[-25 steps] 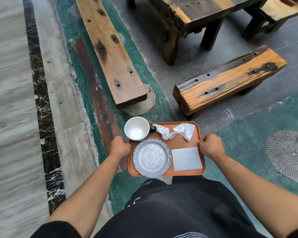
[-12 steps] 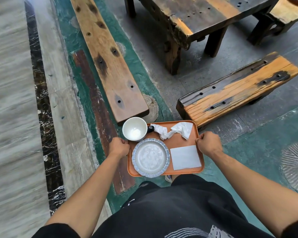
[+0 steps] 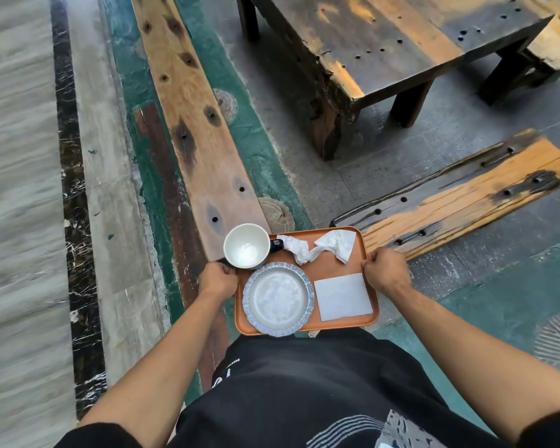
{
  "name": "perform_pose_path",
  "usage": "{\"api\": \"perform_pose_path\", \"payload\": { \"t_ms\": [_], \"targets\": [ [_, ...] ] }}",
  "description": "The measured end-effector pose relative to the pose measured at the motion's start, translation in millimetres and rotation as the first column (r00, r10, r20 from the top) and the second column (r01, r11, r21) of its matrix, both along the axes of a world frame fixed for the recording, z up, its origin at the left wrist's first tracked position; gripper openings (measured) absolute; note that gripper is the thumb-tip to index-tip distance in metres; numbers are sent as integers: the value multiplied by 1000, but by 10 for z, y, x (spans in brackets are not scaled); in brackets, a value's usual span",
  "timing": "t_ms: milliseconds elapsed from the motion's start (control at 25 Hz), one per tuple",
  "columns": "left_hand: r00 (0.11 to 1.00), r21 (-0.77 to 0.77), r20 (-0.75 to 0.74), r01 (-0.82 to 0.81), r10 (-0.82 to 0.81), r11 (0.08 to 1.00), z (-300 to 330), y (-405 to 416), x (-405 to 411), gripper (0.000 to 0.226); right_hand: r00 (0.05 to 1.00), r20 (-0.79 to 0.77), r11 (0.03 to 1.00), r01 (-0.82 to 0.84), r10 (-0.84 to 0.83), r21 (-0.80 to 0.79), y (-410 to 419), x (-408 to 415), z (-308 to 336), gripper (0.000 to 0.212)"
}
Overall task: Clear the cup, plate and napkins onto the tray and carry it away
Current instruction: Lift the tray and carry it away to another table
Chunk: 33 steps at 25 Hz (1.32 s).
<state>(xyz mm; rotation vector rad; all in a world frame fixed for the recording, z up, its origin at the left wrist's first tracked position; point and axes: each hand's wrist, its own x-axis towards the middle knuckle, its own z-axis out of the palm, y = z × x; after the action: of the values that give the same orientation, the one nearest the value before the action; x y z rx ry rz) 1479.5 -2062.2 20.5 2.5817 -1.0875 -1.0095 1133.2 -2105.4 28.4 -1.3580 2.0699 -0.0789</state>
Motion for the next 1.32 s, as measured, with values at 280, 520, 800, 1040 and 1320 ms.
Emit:
{"api": "perform_pose_path", "payload": {
  "t_ms": [280, 520, 800, 1040, 1320],
  "targets": [
    [999, 22, -45, -5, 6, 1000, -97, -761, 57, 32, 1000, -2, 999, -4, 4, 36, -754, 53, -27, 20],
    [997, 20, -68, 28, -27, 999, -109, -1697, 238, 25, 1000, 10, 999, 26, -27, 35, -1540, 217, -44, 22],
    [990, 13, -112, 83, -81, 996, -85, -2756, 614, 24, 995, -31, 994, 100, -98, 46, -2393, 592, -32, 25],
    [988, 2, -103, 115, -114, 993, -86, -3522, 914, 25, 990, -11, 988, 144, -144, 46, -3080, 864, -31, 22],
    [989, 29, -113, 103, -100, 994, -297, -4261, 1116, 30, 988, 9, 988, 152, -152, 35, -3801, 975, -66, 22]
  ]
}}
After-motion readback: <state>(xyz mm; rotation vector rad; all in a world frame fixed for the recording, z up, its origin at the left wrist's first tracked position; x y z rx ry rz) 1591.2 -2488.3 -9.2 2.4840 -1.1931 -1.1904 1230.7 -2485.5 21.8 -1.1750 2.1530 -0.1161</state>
